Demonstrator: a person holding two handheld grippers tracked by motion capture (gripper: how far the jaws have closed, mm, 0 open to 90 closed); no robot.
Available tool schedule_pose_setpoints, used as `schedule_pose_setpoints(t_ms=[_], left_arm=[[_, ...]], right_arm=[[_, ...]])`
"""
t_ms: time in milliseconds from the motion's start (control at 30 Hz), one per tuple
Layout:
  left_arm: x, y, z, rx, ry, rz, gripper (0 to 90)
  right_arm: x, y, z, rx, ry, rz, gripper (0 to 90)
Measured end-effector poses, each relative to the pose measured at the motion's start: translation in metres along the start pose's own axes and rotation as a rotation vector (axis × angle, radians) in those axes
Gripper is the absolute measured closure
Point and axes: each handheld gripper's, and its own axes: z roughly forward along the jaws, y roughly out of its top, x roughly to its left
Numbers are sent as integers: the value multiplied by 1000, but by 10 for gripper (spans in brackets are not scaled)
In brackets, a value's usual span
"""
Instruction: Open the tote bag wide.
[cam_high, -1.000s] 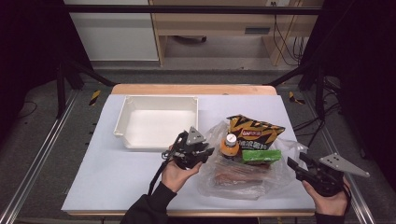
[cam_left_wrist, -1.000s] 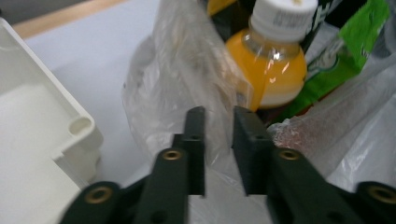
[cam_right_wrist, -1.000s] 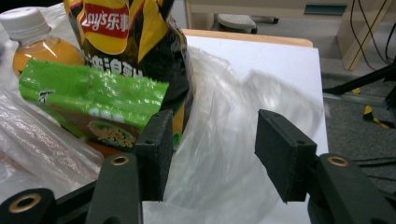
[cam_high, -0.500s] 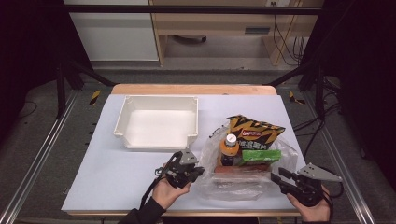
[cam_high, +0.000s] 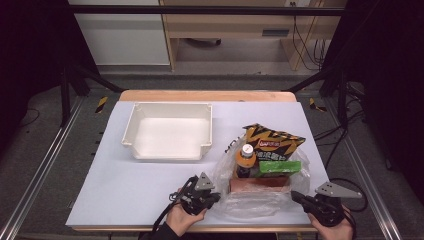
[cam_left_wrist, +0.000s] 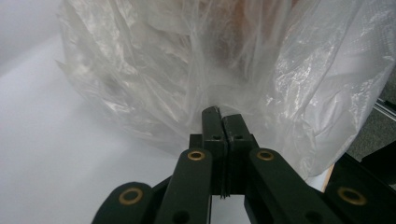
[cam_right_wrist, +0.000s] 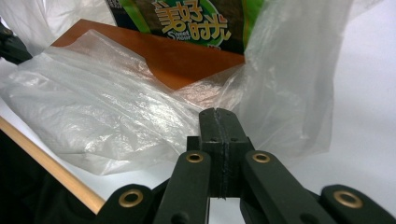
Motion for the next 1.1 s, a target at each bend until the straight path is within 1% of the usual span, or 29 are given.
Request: schedule_pose_setpoints(t_ms=[67,100,133,200,233,267,333,367,433,467,500,567,633,667,700,733,767,800,833,867,900,933,967,1000,1033,1067,1100], left_arm=[[-3,-2,4,17,5,10,890],[-5,-3,6,17,8,13,890],[-5,-4,8,15,8,17,890],[-7,-5,10,7,19,22,890],[-7,-4,11,5,21,20,889],[-6,-3,12,4,25,22,889],[-5,-2,13,1,25,18,888],[-5,-2,13,1,25,18,885],[-5,-2,15,-16,26,16,871],[-6,-3,14,-17,28,22,859],[-6,-3,14,-22,29,21,838],[-7,-4,12,-27,32,19,785],[-7,-3,9,-43,35,9,711],[-6,-3,6,-54,41,5,669],[-6,-3,6,-54,41,5,618],[-5,-1,-1,-81,60,2,554],[-5,0,-5,-96,68,3,510],[-5,0,-5,-96,68,3,470],[-4,4,-16,-140,71,-5,424],[-4,4,-16,-140,71,-5,396],[-4,8,-23,-169,75,-5,370],[-5,14,-34,-208,87,-4,350],[-5,18,-41,-233,93,-3,328],[-5,23,-47,-256,94,-3,318],[-5,26,-51,-267,93,-5,305],[-5,32,-57,-288,95,-2,293],[-5,36,-59,-300,96,-1,291]], right_arm=[[-1,-2,0,12,5,14,900],[-2,-4,0,24,-14,9,900],[-3,-6,0,46,-35,19,900],[-7,-11,2,53,-41,36,900],[-7,-12,4,60,-51,44,900],[-9,-13,6,60,-59,37,900],[-10,-14,11,61,-83,38,900],[-10,-14,11,61,-83,38,900],[-13,-16,18,85,-113,32,900],[-14,-17,21,92,-113,31,900],[-13,-18,23,102,-113,33,900],[-13,-18,24,100,-115,26,900],[-14,-20,24,93,-109,30,896],[-14,-20,24,90,-111,20,892],[-14,-20,23,91,-111,16,880],[-14,-20,23,93,-114,14,854],[-13,-20,21,92,-118,11,825],[-13,-20,21,92,-118,11,825],[-12,-19,16,74,-113,11,772],[-12,-19,16,74,-113,11,772],[-9,-15,8,28,-104,5,726],[-8,-14,5,13,-104,5,705],[-6,-11,2,-7,-102,2,689],[-3,-9,-1,-26,-95,-3,670],[-1,-6,-3,-42,-93,-9,649],[1,-4,-5,-47,-93,-13,635],[4,-1,-7,-64,-93,-22,621]])
